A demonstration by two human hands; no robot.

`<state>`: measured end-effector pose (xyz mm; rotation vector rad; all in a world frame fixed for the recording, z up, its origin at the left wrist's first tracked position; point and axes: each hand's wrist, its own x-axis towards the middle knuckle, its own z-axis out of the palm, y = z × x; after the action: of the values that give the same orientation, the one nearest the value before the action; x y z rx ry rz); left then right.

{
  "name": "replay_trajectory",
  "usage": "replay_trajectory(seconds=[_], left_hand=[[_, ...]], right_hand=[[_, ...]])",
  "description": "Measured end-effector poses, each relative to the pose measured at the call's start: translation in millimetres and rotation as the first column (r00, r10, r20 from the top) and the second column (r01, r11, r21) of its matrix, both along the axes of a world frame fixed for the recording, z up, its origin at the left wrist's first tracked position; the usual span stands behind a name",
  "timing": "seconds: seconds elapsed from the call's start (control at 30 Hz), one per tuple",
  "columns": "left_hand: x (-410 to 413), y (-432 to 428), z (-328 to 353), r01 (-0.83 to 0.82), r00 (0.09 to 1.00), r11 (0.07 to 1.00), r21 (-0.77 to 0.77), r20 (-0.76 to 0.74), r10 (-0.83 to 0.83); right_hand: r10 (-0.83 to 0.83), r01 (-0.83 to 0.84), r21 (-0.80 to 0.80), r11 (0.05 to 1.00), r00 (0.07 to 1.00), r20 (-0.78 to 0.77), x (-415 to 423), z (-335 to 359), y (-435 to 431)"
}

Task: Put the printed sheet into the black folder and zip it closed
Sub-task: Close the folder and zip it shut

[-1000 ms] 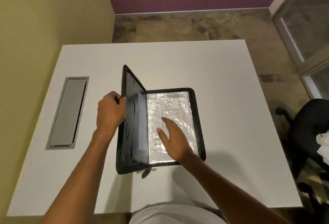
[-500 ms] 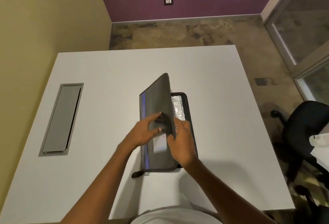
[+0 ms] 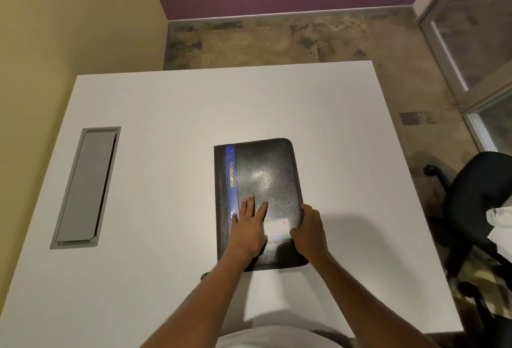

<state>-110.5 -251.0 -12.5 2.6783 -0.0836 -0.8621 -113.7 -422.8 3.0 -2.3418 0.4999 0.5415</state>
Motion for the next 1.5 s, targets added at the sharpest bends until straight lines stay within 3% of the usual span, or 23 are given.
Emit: replay_trajectory(seconds=[0.17, 0.3, 0.43, 0.6, 0.7, 0.8, 0.9, 1.0, 1.17, 1.33, 1.5], left_hand=[[-4, -3, -15, 0.028, 0.999, 0.999, 0.040, 0.027, -0.029], [-11, 6, -17, 0.019, 0.996, 0.999, -0.048, 0.087, -0.015], [-36, 35, -15, -0.084, 0.976, 0.981, -0.175, 0.185, 0.116], [-87, 71, -7, -0.285, 0.916, 0.934, -0.214, 0.226, 0.332], [-115, 83, -5, -0.396, 0.883, 0.903, -0.168, 0.202, 0.424], [-131, 90, -6, -0.440, 0.883, 0.894, -0.085, 0.139, 0.448], [-133, 95, -6, -0.419, 0.904, 0.908, -0.022, 0.082, 0.419], [-132, 97, -6, -0.403, 0.914, 0.915, 0.002, 0.050, 0.402], [-132, 97, -7, -0.463, 0.886, 0.886, -0.018, -0.033, 0.462], [-126, 96, -4, -0.543, 0.836, 0.838, -0.051, -0.126, 0.533], [-123, 99, -5, -0.595, 0.794, 0.802, -0.059, -0.202, 0.574]], right_hand=[[0.172, -0.177, -0.111, 0.978, 0.984, -0.055, -13, -18, 10], [0.243, -0.254, -0.149, 0.956, 0.966, -0.086, -25, -28, 10], [0.245, -0.221, -0.251, 0.942, 0.967, 0.065, -38, -27, 12], [0.121, -0.115, -0.042, 0.993, 0.966, 0.230, -73, -15, 40], [0.116, -0.124, 0.152, 0.981, 0.991, 0.060, -91, -13, 62], [0.047, -0.011, 0.319, 0.948, 0.994, -0.103, -106, -26, 85], [-0.012, 0.128, 0.366, 0.922, 0.953, -0.303, -122, -35, 106], [-0.085, 0.227, 0.384, 0.895, 0.932, -0.351, -131, -41, 121], [-0.167, 0.278, 0.378, 0.883, 0.938, -0.303, -138, -50, 138], [-0.178, 0.181, 0.197, 0.964, 0.983, -0.034, -157, -60, 147], [-0.258, 0.254, 0.172, 0.952, 0.966, 0.005, -165, -59, 147]])
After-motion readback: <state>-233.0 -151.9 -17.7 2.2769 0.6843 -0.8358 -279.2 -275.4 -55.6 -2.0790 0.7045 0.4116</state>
